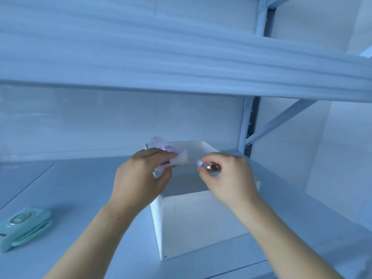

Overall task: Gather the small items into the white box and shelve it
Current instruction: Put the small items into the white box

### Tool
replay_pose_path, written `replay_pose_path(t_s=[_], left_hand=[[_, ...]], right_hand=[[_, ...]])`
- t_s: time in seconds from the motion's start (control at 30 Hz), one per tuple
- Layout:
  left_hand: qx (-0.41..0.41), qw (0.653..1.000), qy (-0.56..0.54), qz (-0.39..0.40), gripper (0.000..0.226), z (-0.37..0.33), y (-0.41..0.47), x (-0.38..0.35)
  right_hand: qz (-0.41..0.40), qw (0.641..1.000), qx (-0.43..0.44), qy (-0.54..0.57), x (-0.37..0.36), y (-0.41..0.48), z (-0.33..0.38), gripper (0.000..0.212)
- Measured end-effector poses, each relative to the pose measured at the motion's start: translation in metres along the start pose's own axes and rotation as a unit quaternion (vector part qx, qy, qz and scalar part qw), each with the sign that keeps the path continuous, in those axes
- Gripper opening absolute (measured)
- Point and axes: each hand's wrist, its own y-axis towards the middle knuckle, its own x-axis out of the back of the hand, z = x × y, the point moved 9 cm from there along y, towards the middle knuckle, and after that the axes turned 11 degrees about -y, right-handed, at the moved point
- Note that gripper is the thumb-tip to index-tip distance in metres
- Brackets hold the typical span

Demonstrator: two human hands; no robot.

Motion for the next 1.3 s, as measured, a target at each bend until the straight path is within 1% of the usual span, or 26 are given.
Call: replay_pose_path(t_s=[0.13, 0.27, 0.4, 0.5, 0.57, 0.67, 0.73, 0.83, 0.9, 0.97, 1.1, 1.2, 1.3], left_hand=[[0.024, 0.999, 0.015, -0.027, 0.026, -0.008, 0.002, -0.003], [0.046, 0.998, 0.023, -0.029, 0.031, -0.028, 0.005, -0.005], [0.039, 0.997, 0.058, -0.011, 0.031, -0.053, 0.009, -0.02], [0.033, 0.994, 0.1, -0.002, 0.041, -0.061, 0.009, -0.028], [0.039, 0.993, 0.111, 0.008, 0.043, -0.061, 0.007, -0.032], [0.061, 0.995, 0.081, 0.014, 0.037, -0.049, -0.001, -0.034], [0.088, 0.995, 0.037, 0.01, 0.035, -0.039, -0.008, -0.033], [0.101, 0.995, 0.011, 0.016, 0.034, -0.035, -0.009, -0.036], [0.112, 0.993, -0.006, 0.026, 0.033, -0.035, -0.008, -0.039], [0.121, 0.992, -0.017, 0.037, 0.032, -0.033, -0.007, -0.041], [0.142, 0.989, -0.003, 0.051, 0.033, -0.031, -0.005, -0.041], [0.16, 0.986, 0.008, 0.053, 0.034, -0.027, -0.005, -0.04], [0.167, 0.984, 0.001, 0.061, 0.031, -0.025, -0.006, -0.042]], right_hand=[[-0.043, 0.995, 0.084, -0.014, 0.016, -0.011, -0.011, 0.009], [-0.08, 0.992, 0.098, 0.015, 0.027, -0.017, -0.03, 0.007], [-0.04, 0.992, 0.09, 0.074, 0.018, -0.009, -0.044, 0.013], [-0.009, 0.994, 0.052, 0.097, 0.01, -0.003, -0.055, 0.011], [0.002, 0.995, 0.031, 0.099, 0.005, -0.001, -0.058, 0.01], [0.016, 0.996, 0.013, 0.088, 0.0, -0.002, -0.057, 0.008], [0.036, 0.996, -0.003, 0.082, -0.004, -0.004, -0.057, 0.006], [0.071, 0.995, -0.01, 0.068, -0.007, -0.004, -0.058, 0.004], [0.084, 0.995, 0.017, 0.042, -0.007, -0.007, -0.053, 0.012], [0.075, 0.996, 0.053, 0.023, -0.005, -0.011, -0.048, 0.025], [0.068, 0.993, 0.096, 0.023, -0.004, -0.021, -0.042, 0.04], [0.07, 0.985, 0.158, 0.003, -0.003, -0.035, -0.033, 0.039], [0.081, 0.98, 0.176, -0.048, -0.008, -0.045, -0.035, 0.036]])
